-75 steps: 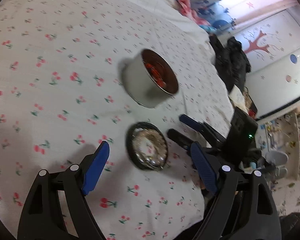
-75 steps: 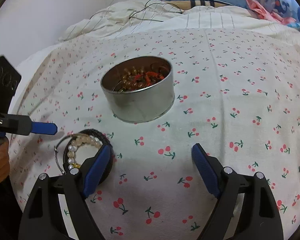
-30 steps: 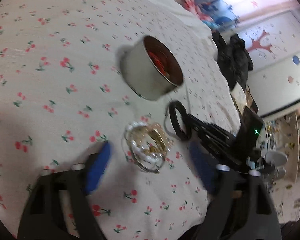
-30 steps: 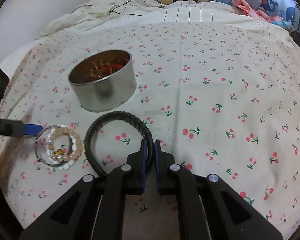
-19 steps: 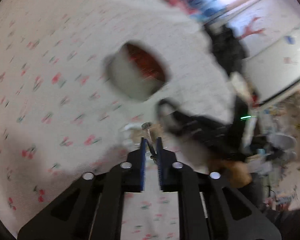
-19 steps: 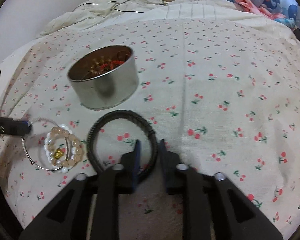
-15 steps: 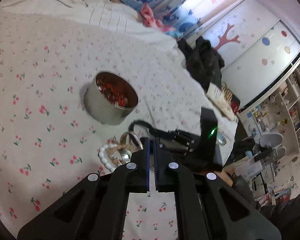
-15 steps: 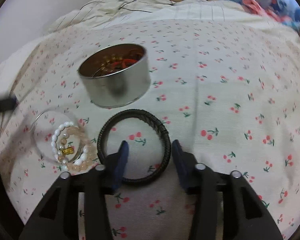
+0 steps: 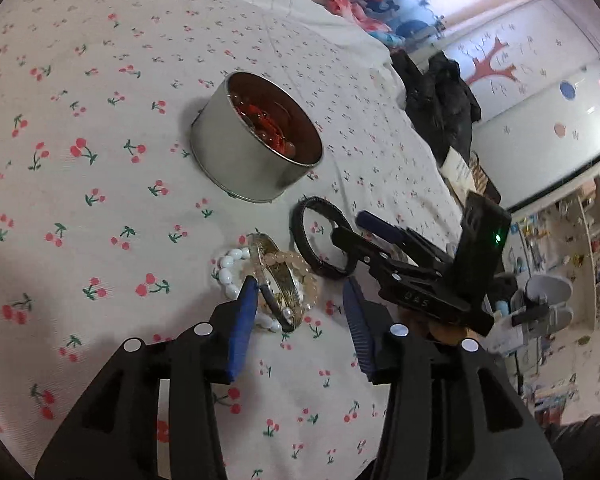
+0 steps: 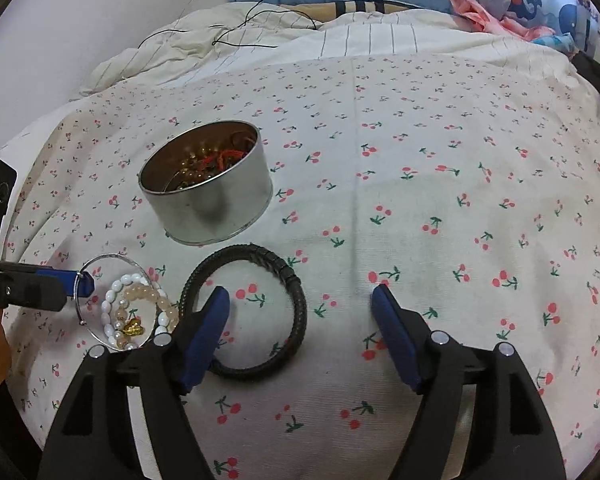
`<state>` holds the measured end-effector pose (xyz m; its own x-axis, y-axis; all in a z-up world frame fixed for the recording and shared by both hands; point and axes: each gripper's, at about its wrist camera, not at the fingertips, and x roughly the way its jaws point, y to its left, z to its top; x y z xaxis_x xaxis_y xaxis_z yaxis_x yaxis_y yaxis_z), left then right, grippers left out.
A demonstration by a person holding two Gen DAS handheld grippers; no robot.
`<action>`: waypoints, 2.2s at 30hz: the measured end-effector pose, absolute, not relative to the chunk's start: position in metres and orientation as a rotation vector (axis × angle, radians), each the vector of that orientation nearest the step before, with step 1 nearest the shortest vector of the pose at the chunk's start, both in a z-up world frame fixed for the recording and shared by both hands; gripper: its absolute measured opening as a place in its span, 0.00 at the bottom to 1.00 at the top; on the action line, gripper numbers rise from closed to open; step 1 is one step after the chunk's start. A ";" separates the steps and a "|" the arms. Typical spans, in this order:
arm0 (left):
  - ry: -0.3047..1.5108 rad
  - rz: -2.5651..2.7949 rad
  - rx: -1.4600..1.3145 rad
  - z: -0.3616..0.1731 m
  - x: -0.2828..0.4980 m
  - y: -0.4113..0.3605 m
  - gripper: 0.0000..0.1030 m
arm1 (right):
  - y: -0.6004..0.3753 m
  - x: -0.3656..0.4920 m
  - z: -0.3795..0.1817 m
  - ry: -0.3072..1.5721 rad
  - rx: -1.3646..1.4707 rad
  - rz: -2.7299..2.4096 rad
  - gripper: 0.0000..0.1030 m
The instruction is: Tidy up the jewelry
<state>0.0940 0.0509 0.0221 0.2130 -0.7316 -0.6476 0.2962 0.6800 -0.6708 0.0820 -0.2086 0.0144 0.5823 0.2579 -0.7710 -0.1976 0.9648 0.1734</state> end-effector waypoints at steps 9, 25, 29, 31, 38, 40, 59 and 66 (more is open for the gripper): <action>1.040 -0.761 -0.424 0.043 0.086 0.063 0.06 | -0.209 0.089 0.003 0.961 0.023 0.220 0.67; 1.054 -0.631 -0.420 0.034 0.097 0.080 0.07 | -0.203 0.086 0.003 0.952 -0.028 0.229 0.52; 1.093 -0.488 -0.414 0.024 0.102 0.095 0.09 | -0.210 0.085 0.006 0.935 0.015 0.221 0.25; 1.123 -0.405 -0.456 0.013 0.106 0.114 0.10 | -0.215 0.085 0.008 0.924 0.049 0.232 0.13; 1.181 -0.313 -0.470 -0.003 0.111 0.130 0.20 | -0.214 0.085 0.014 0.907 0.093 0.305 0.22; 1.185 -0.311 -0.448 -0.002 0.111 0.126 0.21 | -0.213 0.087 0.010 0.928 0.093 0.305 0.39; 1.185 -0.331 -0.360 0.000 0.107 0.100 0.12 | -0.194 0.084 0.004 0.959 0.007 0.337 0.25; 1.154 -0.306 -0.266 0.007 0.107 0.090 0.15 | -0.199 0.078 0.012 0.888 0.008 0.304 0.10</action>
